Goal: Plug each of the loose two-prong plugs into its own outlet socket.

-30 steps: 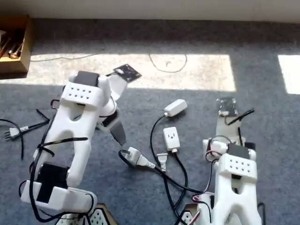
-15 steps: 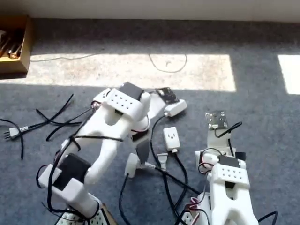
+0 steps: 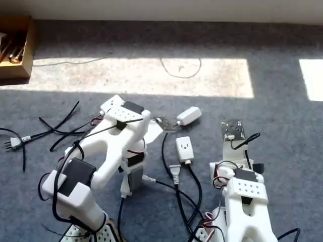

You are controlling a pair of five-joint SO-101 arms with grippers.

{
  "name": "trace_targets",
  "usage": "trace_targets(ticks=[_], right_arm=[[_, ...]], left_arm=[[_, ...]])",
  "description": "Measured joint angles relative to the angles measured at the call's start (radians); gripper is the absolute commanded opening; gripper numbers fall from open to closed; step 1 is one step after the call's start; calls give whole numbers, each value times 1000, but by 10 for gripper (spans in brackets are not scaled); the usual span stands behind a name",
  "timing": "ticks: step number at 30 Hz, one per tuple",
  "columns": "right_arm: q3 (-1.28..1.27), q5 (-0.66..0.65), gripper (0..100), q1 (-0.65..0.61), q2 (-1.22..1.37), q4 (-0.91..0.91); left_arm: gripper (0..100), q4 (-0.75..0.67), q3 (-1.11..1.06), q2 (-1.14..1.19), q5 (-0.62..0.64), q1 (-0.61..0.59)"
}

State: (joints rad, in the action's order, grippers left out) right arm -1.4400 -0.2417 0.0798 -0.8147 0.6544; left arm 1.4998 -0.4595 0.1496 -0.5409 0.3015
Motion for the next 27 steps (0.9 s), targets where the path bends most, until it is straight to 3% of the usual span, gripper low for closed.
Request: trace_targets(ticks=[3,9,13,19,27], right_arm=[[-3,0,474,0,0,-3],[-3,0,474,0,0,-3],[-3,0,474,0,0,-3],[-3,0,474,0,0,-3],[-3,0,474,0,0,-3]], left_arm=[[33,-35,-43,-17,-2,-2],[28,-43,-46,-25,-2,-34],[6,-44,-20,-25,-37,-123],[4,-20,160,-21,-117,-370],[4,144,681,-21,-222,-829]])
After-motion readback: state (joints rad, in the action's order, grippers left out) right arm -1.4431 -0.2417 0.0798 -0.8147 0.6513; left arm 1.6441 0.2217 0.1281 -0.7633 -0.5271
